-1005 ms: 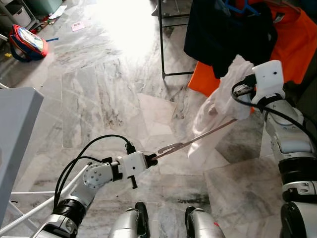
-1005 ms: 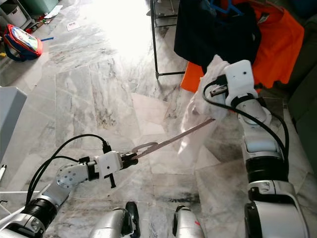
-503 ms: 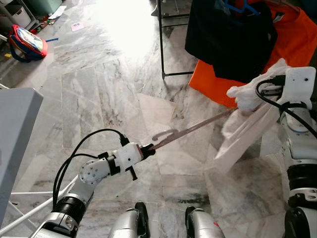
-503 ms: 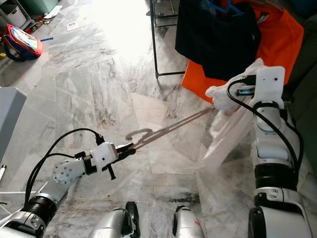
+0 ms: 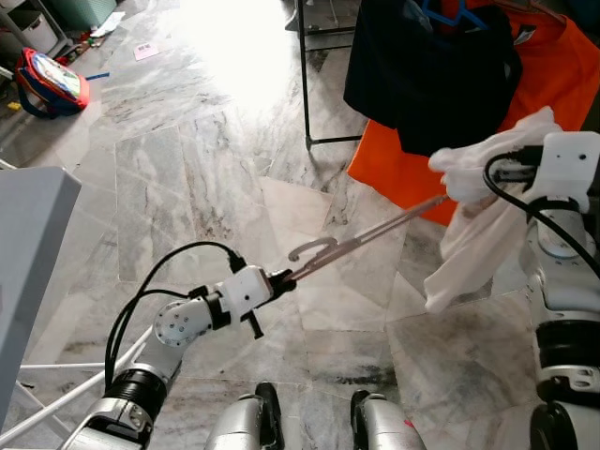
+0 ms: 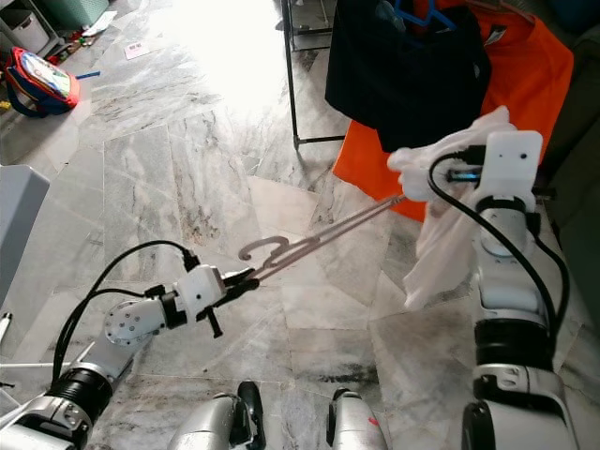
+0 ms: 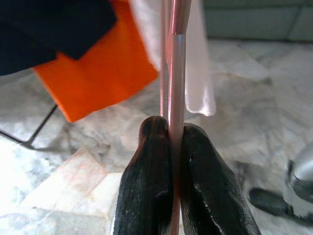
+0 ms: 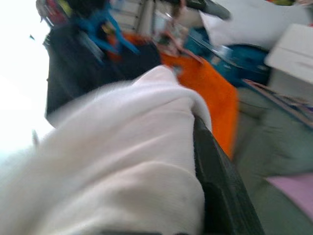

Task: Hang hanger

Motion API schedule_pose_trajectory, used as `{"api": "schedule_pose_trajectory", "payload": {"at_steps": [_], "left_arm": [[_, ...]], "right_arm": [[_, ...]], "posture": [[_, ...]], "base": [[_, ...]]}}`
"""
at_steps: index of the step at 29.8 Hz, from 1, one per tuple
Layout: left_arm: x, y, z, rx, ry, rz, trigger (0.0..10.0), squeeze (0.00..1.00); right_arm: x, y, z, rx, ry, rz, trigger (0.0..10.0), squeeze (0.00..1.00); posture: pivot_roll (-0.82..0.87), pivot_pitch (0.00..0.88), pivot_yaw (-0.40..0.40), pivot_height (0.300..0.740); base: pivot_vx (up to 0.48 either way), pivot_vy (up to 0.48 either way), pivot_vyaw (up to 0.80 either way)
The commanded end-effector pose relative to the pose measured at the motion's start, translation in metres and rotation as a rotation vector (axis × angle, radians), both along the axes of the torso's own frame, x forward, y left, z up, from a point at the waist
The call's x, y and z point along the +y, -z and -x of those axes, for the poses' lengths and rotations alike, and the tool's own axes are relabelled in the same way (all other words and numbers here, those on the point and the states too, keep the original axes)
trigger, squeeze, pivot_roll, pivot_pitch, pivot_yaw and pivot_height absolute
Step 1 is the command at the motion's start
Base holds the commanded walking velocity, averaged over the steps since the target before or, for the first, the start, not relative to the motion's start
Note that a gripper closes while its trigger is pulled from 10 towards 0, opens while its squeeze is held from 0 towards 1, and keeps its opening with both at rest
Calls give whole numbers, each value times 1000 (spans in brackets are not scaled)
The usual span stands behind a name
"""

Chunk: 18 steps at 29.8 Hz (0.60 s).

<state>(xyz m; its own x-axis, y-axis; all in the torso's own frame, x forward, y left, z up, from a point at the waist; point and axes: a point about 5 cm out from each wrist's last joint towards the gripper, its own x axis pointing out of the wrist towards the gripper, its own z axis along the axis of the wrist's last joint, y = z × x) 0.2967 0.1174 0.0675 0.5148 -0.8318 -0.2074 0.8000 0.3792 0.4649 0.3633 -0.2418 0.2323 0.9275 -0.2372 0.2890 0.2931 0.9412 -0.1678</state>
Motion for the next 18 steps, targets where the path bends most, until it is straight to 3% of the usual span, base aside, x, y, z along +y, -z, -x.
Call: {"api": "schedule_pose_trajectory", "payload": {"at_steps": [1, 8, 13, 14, 15, 16, 18], "left_arm": [[-3, 16, 11, 41, 36, -64, 0, 0], [-15, 28, 16, 87, 41, -93, 0, 0], [-19, 33, 20, 111, 85, -125, 0, 0], [-19, 35, 22, 111, 103, -141, 0, 0], [-19, 35, 22, 111, 103, -141, 0, 0], [-19, 35, 22, 117, 112, -153, 0, 0], [-20, 36, 22, 118, 119, -161, 0, 0]], "right_arm": [[18, -21, -3, -70, -81, -8, 0, 0], [43, -40, -5, -95, -198, -18, 0, 0], [49, -39, -7, -60, -241, 26, 0, 0], [59, -33, -7, -19, -309, 100, 0, 0], [59, -33, -7, -19, -309, 100, 0, 0], [70, -29, -4, -2, -390, 124, 0, 0], [78, -27, -2, 3, -456, 116, 0, 0]], "posture": [[-106, 253, 74, 740], [-105, 253, 64, 740], [-110, 254, 64, 740], [-113, 256, 68, 740], [-113, 256, 68, 740], [-113, 254, 68, 740], [-113, 254, 68, 740]], "base": [[0, 0, 0], [0, 0, 0], [0, 0, 0], [0, 0, 0], [0, 0, 0], [0, 0, 0], [0, 0, 0]]}}
